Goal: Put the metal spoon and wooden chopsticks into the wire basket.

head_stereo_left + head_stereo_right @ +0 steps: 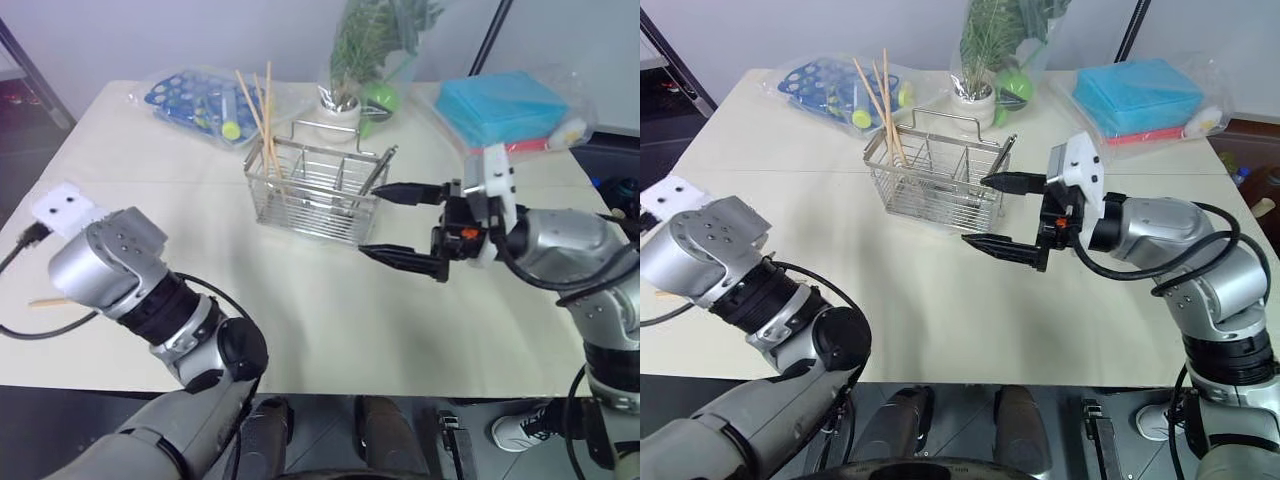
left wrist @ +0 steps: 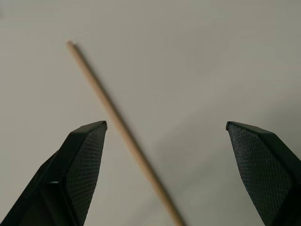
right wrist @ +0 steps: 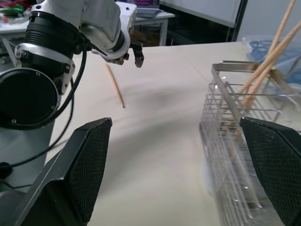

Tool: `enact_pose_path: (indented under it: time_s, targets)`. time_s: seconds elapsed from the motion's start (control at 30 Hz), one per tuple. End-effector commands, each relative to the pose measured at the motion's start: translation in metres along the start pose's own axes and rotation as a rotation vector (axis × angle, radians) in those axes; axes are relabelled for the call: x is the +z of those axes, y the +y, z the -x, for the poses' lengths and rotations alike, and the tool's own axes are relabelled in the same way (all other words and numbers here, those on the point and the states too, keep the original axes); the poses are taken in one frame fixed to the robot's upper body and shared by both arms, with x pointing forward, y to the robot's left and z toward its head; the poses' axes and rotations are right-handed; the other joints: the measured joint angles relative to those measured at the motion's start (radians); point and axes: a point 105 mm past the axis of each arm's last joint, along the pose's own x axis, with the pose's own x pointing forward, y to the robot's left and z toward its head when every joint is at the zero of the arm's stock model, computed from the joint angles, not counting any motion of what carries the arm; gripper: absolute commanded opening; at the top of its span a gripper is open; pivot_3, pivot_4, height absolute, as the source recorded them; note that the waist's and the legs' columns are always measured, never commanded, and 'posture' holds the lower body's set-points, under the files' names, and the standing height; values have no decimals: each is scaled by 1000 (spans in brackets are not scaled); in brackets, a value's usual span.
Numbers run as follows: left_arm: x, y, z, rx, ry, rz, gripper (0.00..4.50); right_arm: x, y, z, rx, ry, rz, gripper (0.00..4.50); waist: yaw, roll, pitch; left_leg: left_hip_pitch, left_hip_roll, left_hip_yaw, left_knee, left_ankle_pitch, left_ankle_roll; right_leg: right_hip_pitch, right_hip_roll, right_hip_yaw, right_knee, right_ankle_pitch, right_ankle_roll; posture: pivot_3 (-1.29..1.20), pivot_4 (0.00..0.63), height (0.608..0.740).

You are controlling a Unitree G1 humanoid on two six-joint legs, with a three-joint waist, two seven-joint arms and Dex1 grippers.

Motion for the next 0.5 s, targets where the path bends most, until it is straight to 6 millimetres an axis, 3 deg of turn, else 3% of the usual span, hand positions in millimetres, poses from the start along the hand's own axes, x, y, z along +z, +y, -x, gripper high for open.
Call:
enact_pose_path:
  time_s: [0.03, 0.5]
  targets:
    - [5, 9, 1, 24, -15, 98, 4263, 6, 2, 1, 6, -11, 34, 4500, 1, 0, 0, 0, 0, 0, 0, 0, 0, 0, 0, 0, 0, 0, 0, 0, 150, 740]
    - [-16, 2, -23, 12, 17, 285, 4263, 7, 4, 2, -32, -4, 34, 4500, 14, -1, 0, 0, 0, 0, 0, 0, 0, 0, 0, 0, 0, 0, 0, 0, 150, 740]
